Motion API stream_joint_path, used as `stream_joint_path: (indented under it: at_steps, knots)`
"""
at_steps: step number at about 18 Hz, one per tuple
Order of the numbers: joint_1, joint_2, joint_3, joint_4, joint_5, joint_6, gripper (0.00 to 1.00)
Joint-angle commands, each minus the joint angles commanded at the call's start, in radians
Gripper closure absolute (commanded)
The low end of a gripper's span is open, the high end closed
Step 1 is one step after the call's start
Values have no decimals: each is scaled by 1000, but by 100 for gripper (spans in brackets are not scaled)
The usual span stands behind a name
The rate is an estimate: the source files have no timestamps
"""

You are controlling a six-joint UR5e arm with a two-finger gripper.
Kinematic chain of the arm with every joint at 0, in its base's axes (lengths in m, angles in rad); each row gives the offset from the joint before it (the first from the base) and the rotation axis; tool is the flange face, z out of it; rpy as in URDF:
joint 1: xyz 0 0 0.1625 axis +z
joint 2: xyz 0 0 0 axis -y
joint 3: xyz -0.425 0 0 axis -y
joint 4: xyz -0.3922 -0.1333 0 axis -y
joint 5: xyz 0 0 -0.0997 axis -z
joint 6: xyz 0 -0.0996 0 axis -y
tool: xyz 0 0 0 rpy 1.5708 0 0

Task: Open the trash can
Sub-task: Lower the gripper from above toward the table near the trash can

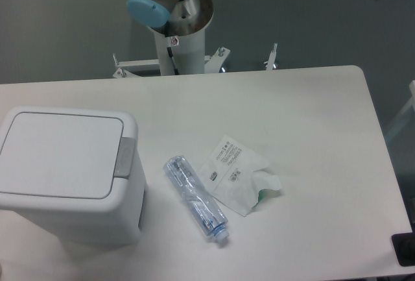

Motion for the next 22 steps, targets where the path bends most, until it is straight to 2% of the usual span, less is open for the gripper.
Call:
stream_joint_path:
  at_steps: [4, 6, 12, 16, 19, 22]
  knots:
    - [-20, 3, 5, -2, 0, -29, 0]
    - [-82, 3, 8, 0, -2, -124, 0]
    - [-291, -1, 11, 12, -34, -676, 0]
    - [-386, -2, 12, 51, -139, -1002, 0]
    - [-455, -9, 6, 142, -201, -1262, 0]
    - [-532, -40, 3, 263, -202, -1504, 0]
